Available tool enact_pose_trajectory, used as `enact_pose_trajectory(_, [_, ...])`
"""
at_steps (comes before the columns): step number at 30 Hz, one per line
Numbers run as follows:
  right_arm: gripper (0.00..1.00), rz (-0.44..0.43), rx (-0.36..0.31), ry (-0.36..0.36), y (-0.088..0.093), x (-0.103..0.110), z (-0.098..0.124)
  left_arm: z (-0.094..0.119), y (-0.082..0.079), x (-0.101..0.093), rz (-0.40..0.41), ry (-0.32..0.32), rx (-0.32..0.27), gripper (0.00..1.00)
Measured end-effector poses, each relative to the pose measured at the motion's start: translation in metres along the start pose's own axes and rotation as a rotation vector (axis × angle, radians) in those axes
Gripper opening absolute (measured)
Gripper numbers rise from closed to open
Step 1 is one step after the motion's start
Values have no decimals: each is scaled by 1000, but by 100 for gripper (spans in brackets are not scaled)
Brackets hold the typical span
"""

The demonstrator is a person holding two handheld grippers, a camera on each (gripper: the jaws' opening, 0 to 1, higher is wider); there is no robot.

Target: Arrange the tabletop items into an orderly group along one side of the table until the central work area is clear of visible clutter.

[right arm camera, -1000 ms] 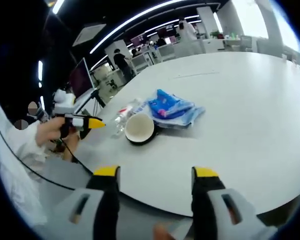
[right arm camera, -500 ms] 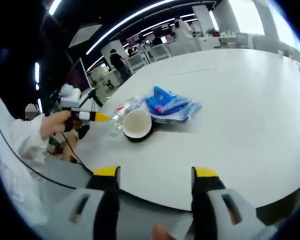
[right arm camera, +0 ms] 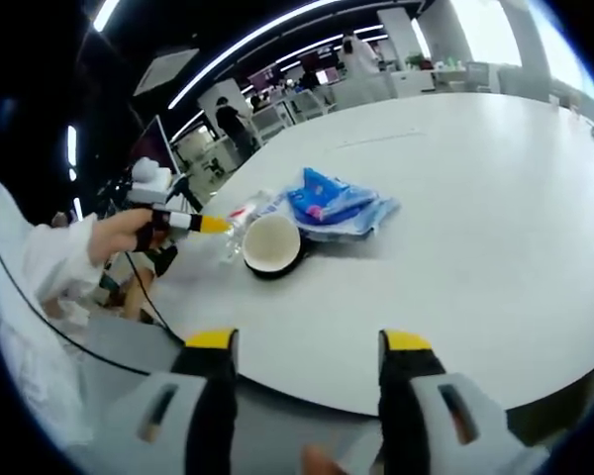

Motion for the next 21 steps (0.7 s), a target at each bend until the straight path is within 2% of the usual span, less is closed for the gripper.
enact_pose_trajectory(13, [54,-5,7,-9,-2,1,-4,-17,-17,-6,28,3,20,75])
enact_pose_trajectory(21, [54,-17,11,-9,1,0,-5,-28,-17,-7,29,-9,55,72])
Point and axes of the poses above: the point that each gripper's makers call its tool centre point, and the gripper's own axes: z roughly backward along the fingers, x roughly to its left, y roughly out of its underside, the point moved 1 cm from there along z, roughly backward along the fingers, and after that the axes turned 6 degrees about x, right-handed, at the moved point
